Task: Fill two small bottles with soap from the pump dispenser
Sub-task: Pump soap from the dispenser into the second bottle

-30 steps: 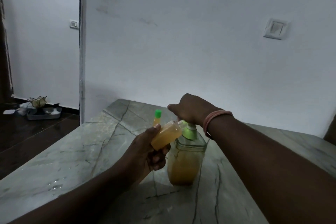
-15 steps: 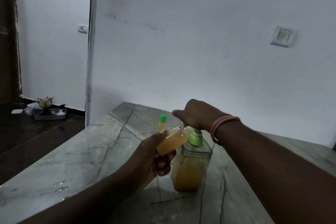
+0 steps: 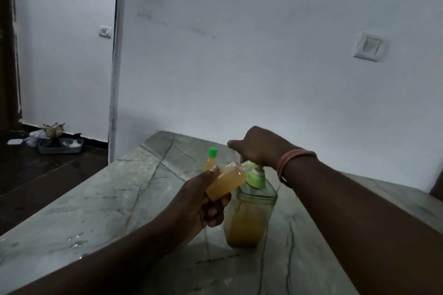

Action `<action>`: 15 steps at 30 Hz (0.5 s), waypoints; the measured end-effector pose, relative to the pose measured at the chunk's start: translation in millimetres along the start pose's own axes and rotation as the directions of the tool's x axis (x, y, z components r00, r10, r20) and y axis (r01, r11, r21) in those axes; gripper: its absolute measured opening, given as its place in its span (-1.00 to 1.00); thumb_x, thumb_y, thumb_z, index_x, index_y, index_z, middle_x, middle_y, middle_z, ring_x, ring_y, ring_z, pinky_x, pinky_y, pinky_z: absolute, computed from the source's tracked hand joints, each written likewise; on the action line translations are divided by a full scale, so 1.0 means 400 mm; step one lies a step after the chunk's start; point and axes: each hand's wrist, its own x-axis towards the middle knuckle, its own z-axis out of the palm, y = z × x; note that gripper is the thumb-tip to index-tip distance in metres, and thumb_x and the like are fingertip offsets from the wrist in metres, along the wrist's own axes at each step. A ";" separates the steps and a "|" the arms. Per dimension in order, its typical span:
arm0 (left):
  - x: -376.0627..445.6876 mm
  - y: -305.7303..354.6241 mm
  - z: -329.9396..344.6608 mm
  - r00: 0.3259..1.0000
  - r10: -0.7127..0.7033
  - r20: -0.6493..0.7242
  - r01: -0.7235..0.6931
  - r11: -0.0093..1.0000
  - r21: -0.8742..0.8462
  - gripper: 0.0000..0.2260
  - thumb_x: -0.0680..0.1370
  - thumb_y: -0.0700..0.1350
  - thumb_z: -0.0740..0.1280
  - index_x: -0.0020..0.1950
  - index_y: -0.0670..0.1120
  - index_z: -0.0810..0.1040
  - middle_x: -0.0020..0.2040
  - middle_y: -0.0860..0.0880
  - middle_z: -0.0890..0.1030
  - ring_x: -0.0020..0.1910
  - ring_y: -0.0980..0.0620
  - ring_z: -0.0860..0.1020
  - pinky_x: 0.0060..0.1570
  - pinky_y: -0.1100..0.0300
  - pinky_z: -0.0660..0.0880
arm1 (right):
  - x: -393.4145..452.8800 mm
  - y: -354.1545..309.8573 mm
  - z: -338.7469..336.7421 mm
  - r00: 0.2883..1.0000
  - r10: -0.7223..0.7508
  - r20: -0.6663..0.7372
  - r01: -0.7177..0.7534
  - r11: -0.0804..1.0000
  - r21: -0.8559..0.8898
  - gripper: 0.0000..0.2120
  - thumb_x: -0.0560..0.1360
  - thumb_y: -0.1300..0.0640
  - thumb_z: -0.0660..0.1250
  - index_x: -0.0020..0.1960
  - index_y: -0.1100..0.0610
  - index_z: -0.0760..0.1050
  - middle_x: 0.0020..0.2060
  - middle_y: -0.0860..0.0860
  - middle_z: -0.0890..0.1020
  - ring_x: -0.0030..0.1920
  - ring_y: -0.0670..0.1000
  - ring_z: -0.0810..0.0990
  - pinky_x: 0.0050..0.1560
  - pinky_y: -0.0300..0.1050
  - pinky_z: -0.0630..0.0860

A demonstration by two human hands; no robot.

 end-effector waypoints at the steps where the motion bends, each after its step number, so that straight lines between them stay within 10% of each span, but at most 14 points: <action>1: 0.002 0.000 -0.002 1.000 -0.004 -0.002 0.004 1.000 0.000 -0.43 0.54 0.21 0.34 0.36 -0.18 0.42 -0.24 -0.14 0.53 -0.43 0.08 0.41 -0.44 0.20 0.42 | 0.003 0.000 0.001 1.000 -0.012 -0.009 0.012 1.000 0.004 -0.55 0.54 -0.17 0.24 -0.15 0.18 0.67 -0.23 0.08 0.67 -0.21 0.08 0.62 -0.10 -0.07 0.54; 6: 0.007 -0.004 -0.003 0.999 -0.029 -0.030 0.028 0.999 -0.037 -0.40 0.52 0.20 0.34 0.39 -0.18 0.36 -0.26 -0.13 0.55 -0.45 0.09 0.43 -0.46 0.20 0.42 | -0.003 0.018 0.027 0.998 0.039 -0.042 -0.033 0.992 0.124 -0.52 0.53 -0.15 0.19 -0.32 0.11 0.69 -0.41 0.05 0.62 -0.42 0.03 0.55 -0.35 -0.15 0.37; 15: 0.005 -0.002 -0.003 1.000 -0.019 -0.004 0.019 0.998 -0.055 -0.39 0.52 0.18 0.36 0.42 -0.17 0.35 -0.24 -0.15 0.54 -0.44 0.08 0.41 -0.45 0.20 0.42 | 0.013 -0.006 0.005 1.000 -0.024 -0.015 0.023 0.998 -0.056 -0.57 0.53 -0.16 0.24 -0.16 0.17 0.66 -0.30 0.03 0.67 -0.25 0.07 0.61 -0.15 -0.08 0.54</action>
